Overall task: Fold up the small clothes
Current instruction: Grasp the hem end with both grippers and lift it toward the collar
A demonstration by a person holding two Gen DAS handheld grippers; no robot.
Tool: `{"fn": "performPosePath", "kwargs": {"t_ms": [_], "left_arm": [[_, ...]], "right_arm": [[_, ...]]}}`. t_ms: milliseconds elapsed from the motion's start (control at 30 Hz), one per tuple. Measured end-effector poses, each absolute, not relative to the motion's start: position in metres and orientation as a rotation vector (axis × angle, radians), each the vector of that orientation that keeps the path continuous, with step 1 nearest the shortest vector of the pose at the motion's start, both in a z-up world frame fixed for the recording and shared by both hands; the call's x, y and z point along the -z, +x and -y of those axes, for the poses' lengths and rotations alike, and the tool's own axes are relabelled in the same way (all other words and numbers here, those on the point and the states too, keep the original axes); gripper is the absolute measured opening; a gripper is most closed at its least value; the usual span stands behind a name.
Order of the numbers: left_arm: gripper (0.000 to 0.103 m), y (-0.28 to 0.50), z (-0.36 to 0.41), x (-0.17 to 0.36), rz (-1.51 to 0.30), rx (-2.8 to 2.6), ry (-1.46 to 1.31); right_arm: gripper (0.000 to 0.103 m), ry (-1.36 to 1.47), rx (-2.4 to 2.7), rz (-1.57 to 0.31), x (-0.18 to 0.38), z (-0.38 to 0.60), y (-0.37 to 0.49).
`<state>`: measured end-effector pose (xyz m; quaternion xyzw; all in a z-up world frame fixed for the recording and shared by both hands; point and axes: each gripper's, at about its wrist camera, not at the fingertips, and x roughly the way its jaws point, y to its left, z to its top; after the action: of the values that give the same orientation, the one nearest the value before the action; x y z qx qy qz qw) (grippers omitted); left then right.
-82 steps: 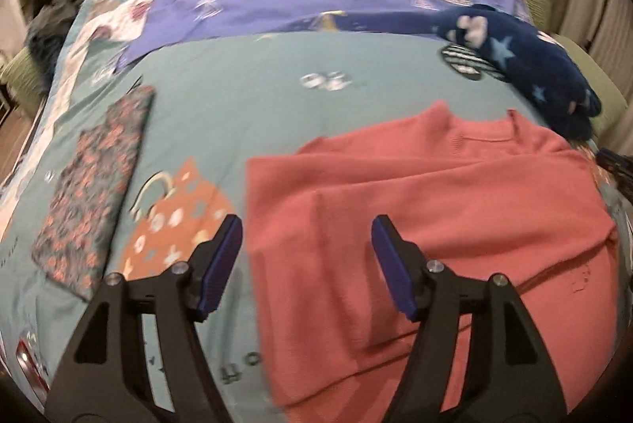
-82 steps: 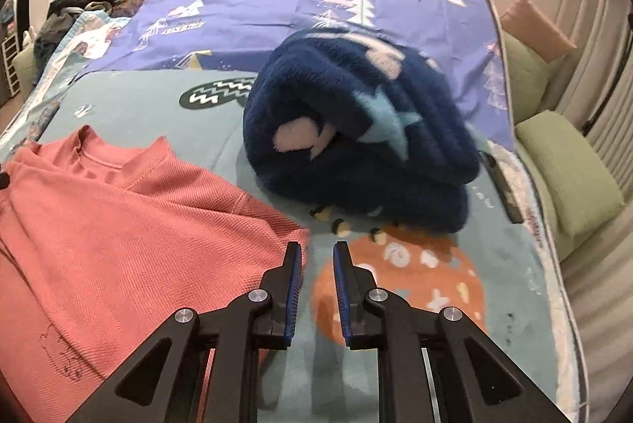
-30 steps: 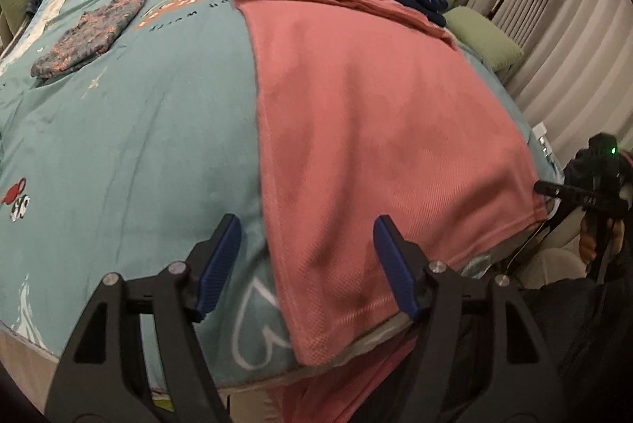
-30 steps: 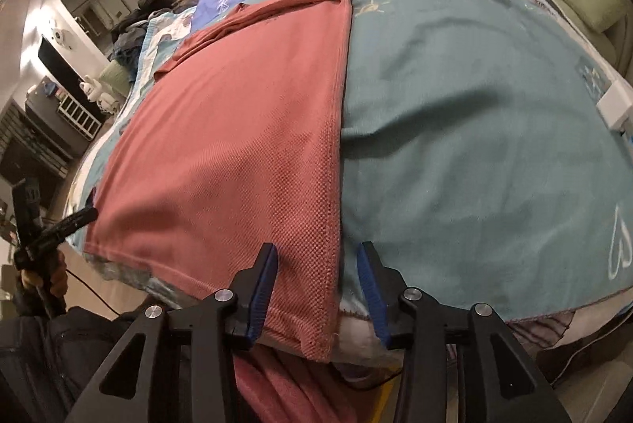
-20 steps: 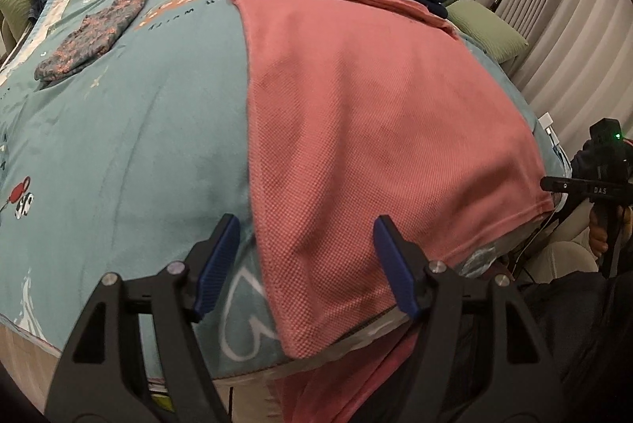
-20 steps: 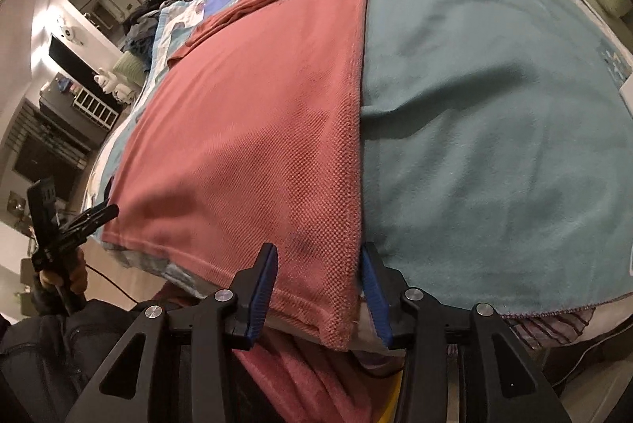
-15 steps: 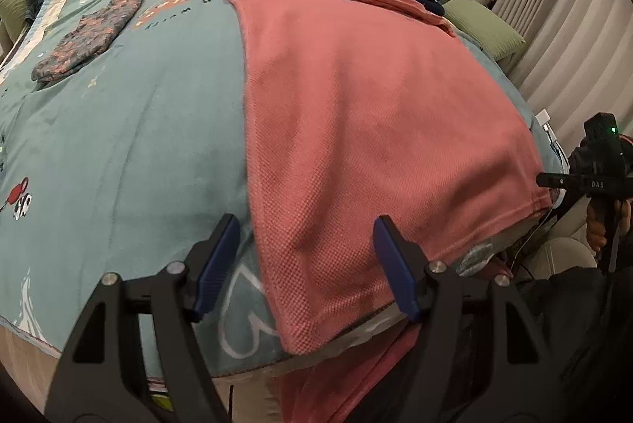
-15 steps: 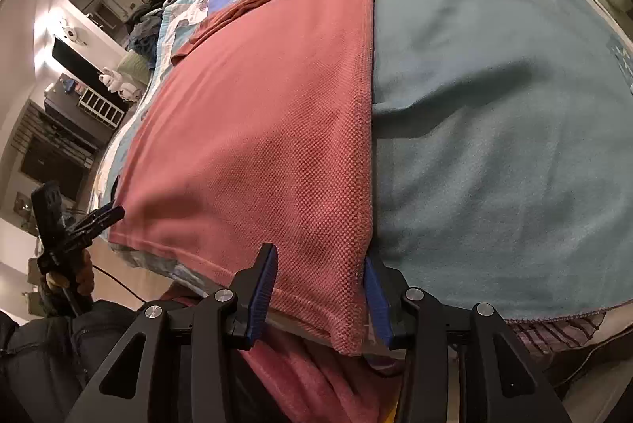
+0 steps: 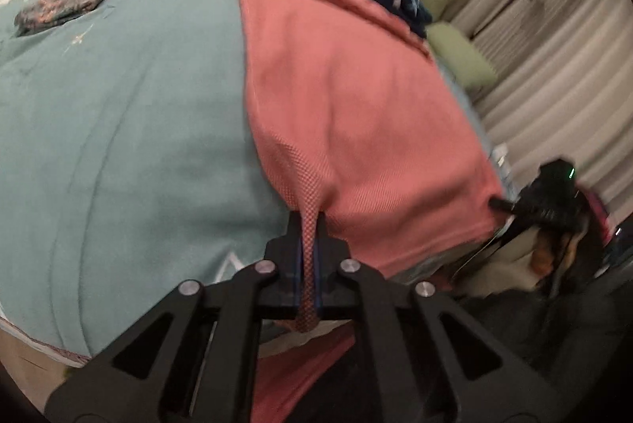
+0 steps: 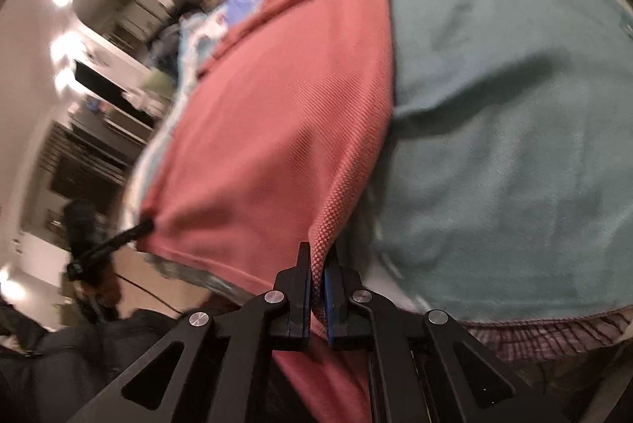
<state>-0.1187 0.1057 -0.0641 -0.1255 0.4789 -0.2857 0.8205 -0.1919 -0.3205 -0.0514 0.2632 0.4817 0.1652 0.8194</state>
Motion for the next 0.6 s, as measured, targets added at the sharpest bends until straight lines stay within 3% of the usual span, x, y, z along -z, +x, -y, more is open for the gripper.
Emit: {"fn": "performPosePath", "kwargs": {"t_ms": [600], "left_arm": [[0.005, -0.065, -0.089, -0.082, -0.612, 0.651, -0.187]], "right_arm": [[0.004, 0.528, -0.493, -0.595, -0.075, 0.346, -0.157]]}}
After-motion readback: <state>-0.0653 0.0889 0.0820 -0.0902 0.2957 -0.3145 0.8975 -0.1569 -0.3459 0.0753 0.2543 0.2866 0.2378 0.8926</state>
